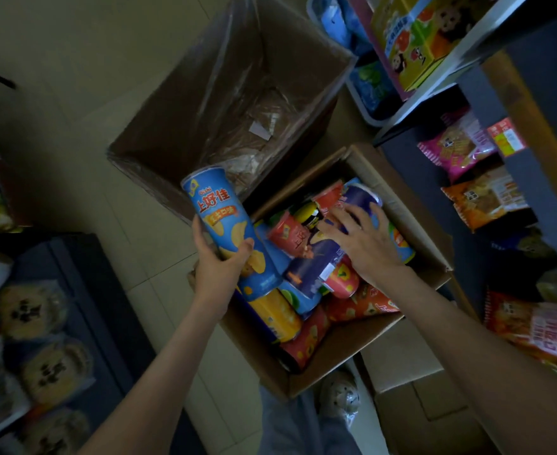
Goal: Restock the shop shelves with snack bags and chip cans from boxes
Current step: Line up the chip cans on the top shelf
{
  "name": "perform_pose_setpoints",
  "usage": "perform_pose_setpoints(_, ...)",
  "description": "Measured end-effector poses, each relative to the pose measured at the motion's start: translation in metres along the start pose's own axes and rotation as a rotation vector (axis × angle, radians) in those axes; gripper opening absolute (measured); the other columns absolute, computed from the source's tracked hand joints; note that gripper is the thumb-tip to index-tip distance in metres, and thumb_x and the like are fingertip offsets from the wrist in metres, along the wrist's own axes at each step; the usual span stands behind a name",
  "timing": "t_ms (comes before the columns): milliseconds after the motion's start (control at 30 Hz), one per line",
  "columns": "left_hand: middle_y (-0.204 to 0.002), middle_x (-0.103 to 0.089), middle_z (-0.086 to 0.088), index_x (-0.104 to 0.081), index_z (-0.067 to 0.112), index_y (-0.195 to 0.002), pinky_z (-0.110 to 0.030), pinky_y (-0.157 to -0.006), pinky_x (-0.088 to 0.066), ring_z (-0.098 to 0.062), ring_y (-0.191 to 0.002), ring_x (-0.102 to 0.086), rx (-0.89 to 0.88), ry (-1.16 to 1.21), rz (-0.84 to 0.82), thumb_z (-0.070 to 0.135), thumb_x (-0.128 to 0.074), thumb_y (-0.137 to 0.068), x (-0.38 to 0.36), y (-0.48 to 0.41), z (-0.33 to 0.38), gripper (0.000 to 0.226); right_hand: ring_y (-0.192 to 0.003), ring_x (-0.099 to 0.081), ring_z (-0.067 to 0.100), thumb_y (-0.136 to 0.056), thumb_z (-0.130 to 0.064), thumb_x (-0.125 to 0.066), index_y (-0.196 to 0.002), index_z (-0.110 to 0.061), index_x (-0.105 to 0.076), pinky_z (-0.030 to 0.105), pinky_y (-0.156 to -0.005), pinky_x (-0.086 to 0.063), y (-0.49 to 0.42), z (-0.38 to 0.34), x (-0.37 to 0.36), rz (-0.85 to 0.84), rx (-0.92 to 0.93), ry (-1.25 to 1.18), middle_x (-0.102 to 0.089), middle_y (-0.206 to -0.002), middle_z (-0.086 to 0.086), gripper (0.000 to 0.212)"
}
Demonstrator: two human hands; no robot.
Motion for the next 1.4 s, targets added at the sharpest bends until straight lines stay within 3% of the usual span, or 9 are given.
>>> perform_pose_setpoints(167, -0.120, -0.065, 0.005, -0.015, 0.051, -0.147, -0.050, -0.091, -0.055, -0.016, -0.102, -0.068, 0.061, -0.048, -0.013, 0.037, -0.084, -0.068, 0.004, 0.005, -0.021, 0.106, -0.130, -0.018, 0.031, -0.076, 0.011, -0.061, -0.135, -0.025, -0.054, 0.053, -0.107, -0.022, 0.007, -0.012, 0.000, -0.077, -0.316, -0.326, -0.027, -0.155, 0.008, 0.070)
perform_pose_setpoints(267, -0.116, -0.065, 0.011, -0.016, 0.052, -0.147, -0.049, -0.091, -0.055, -0.015, -0.102, -0.068, 0.089, -0.063, -0.008, 0.037, -0.084, -0.068, 0.003, 0.010, -0.031, 0.105, -0.136, -0.015, 0.029, -0.091, 0.008, -0.045, -0.134, -0.014, -0.055, 0.023, -0.105, -0.021, 0.014, -0.013, 0.004, 0.059, -0.573, -0.702, -0.020, -0.157, 0.008, 0.049)
perform_pose_setpoints(333, -0.114, -0.064, 0.015, -0.015, 0.049, -0.149, -0.047, -0.092, -0.055, -0.014, -0.102, -0.067, 0.091, -0.072, -0.015, 0.029, -0.082, -0.077, 0.002, 0.012, -0.035, 0.100, -0.138, -0.015, 0.027, -0.095, -0.008, -0.055, -0.135, -0.012, -0.053, 0.018, -0.101, -0.017, 0.016, -0.017, 0.006, 0.157, -0.640, -0.796, -0.020, -0.156, 0.009, 0.041)
perform_pose_setpoints(500, -0.110, -0.060, 0.021, -0.012, 0.047, -0.151, -0.040, -0.089, -0.056, -0.010, -0.101, -0.066, 0.102, -0.091, -0.023, 0.026, -0.077, -0.082, 0.002, 0.014, -0.039, 0.097, -0.146, 0.013, 0.025, -0.081, -0.025, -0.077, -0.153, -0.031, -0.005, 0.031, -0.108, -0.002, 0.012, -0.026, -0.005, 0.077, -0.665, -0.825, 0.011, -0.161, 0.005, 0.102)
perform_pose_setpoints(633, -0.114, -0.062, 0.015, -0.011, 0.048, -0.151, -0.036, -0.086, -0.056, -0.009, -0.100, -0.066, 0.115, -0.099, -0.041, 0.026, -0.077, -0.083, 0.001, 0.015, -0.042, 0.096, -0.145, 0.023, 0.030, -0.079, -0.027, -0.076, -0.151, -0.030, 0.014, 0.032, -0.110, 0.008, 0.008, -0.026, -0.012, 0.042, -0.729, -0.843, 0.024, -0.159, 0.002, 0.115)
perform_pose_setpoints(867, -0.110, -0.061, 0.017, -0.012, 0.049, -0.151, -0.035, -0.082, -0.057, -0.008, -0.097, -0.065, 0.105, -0.118, -0.063, 0.025, -0.077, -0.083, -0.006, 0.028, -0.023, 0.097, -0.147, -0.007, 0.034, -0.074, -0.026, -0.082, -0.151, -0.034, 0.017, 0.049, -0.113, -0.023, 0.016, -0.021, 0.004, 0.028, -0.845, -0.973, 0.018, -0.160, 0.003, 0.125)
perform_pose_setpoints(1033, -0.107, -0.061, 0.022, -0.012, 0.047, -0.151, -0.028, -0.079, -0.055, -0.003, -0.096, -0.064, 0.021, -0.124, -0.131, 0.022, -0.075, -0.085, -0.015, 0.053, 0.020, 0.094, -0.130, -0.042, 0.025, -0.069, -0.017, -0.083, -0.146, -0.048, 0.013, 0.050, -0.096, -0.048, 0.043, -0.015, 0.059, 0.108, -0.855, -1.082, -0.021, -0.153, 0.002, 0.127)
perform_pose_setpoints(1200, -0.114, -0.067, 0.008, -0.019, 0.045, -0.150, -0.029, -0.078, -0.057, -0.007, -0.098, -0.069, -0.061, -0.031, -0.322, 0.009, -0.072, -0.085, -0.036, 0.108, 0.088, 0.091, -0.101, -0.058, 0.008, -0.073, -0.005, -0.079, -0.150, -0.042, 0.001, 0.036, -0.081, -0.050, 0.093, 0.007, 0.152, 0.241, -0.955, -1.330, -0.049, -0.114, -0.013, 0.117)
perform_pose_setpoints(1400, -0.113, -0.068, 0.002, -0.021, 0.044, -0.148, -0.024, -0.070, -0.055, -0.007, -0.092, -0.069, -0.202, -0.047, -0.584, 0.002, -0.069, -0.085, -0.066, 0.207, 0.174, 0.089, -0.103, -0.067, 0.023, -0.051, -0.016, -0.086, -0.147, -0.036, -0.026, 0.037, -0.072, -0.056, 0.150, 0.015, 0.264, 0.386, -0.833, -1.772, -0.065, -0.121, -0.001, 0.115)
Point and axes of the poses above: each hand's wrist, its own y-axis away from the middle knuckle, its own x-axis out of the back of the hand, z = x × y, the point moved 5 cm from there along -y, towards the middle knuckle
